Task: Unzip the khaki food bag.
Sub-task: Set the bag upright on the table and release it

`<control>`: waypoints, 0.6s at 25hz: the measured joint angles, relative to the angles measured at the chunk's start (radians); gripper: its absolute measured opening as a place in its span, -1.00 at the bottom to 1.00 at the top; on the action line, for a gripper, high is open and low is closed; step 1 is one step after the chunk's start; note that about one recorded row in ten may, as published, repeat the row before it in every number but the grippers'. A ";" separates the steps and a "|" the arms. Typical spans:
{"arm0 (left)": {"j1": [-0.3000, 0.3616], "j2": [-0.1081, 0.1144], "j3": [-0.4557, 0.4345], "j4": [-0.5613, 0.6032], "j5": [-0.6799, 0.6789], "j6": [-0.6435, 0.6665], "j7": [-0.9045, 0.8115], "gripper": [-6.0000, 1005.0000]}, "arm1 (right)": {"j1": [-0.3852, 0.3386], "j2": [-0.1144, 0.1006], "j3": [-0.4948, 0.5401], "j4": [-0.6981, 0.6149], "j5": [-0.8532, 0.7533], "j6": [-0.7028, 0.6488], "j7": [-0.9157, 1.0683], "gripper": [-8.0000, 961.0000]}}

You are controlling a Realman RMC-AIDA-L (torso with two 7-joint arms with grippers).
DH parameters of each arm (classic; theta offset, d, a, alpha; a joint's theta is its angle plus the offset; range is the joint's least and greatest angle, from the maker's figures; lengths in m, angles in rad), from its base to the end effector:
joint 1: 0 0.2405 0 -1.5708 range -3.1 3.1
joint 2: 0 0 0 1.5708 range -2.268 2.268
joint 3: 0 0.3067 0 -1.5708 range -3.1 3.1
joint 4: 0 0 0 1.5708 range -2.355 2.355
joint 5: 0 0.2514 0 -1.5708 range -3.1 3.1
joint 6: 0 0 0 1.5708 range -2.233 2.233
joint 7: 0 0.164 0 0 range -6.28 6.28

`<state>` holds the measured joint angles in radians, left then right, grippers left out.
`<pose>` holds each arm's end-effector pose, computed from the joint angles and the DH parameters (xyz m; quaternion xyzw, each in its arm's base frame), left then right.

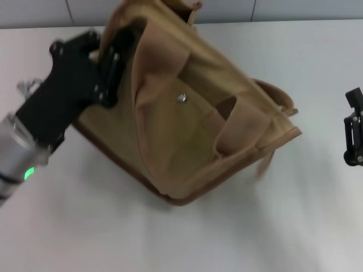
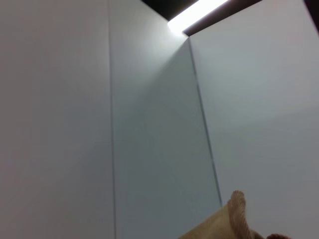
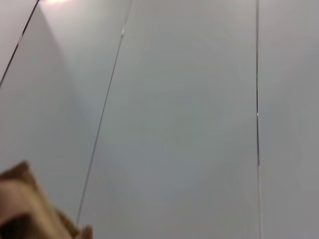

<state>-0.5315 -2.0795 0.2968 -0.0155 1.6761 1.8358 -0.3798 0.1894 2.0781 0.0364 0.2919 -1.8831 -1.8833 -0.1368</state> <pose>-0.2870 0.3366 -0.0671 -0.7739 -0.0144 -0.5273 0.3506 0.3411 0.2203 -0.0812 -0.6902 0.0294 0.4390 0.5745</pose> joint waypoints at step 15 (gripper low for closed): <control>0.216 0.011 0.107 0.038 0.007 -0.089 -0.001 -0.80 | 0.125 0.001 -0.047 -0.211 -0.010 -0.013 0.497 0.09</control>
<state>-0.3156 -2.0686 0.4040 0.0225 1.6831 1.7471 -0.3804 0.3141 2.0794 -0.0109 0.0805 -1.8932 -1.8963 0.3607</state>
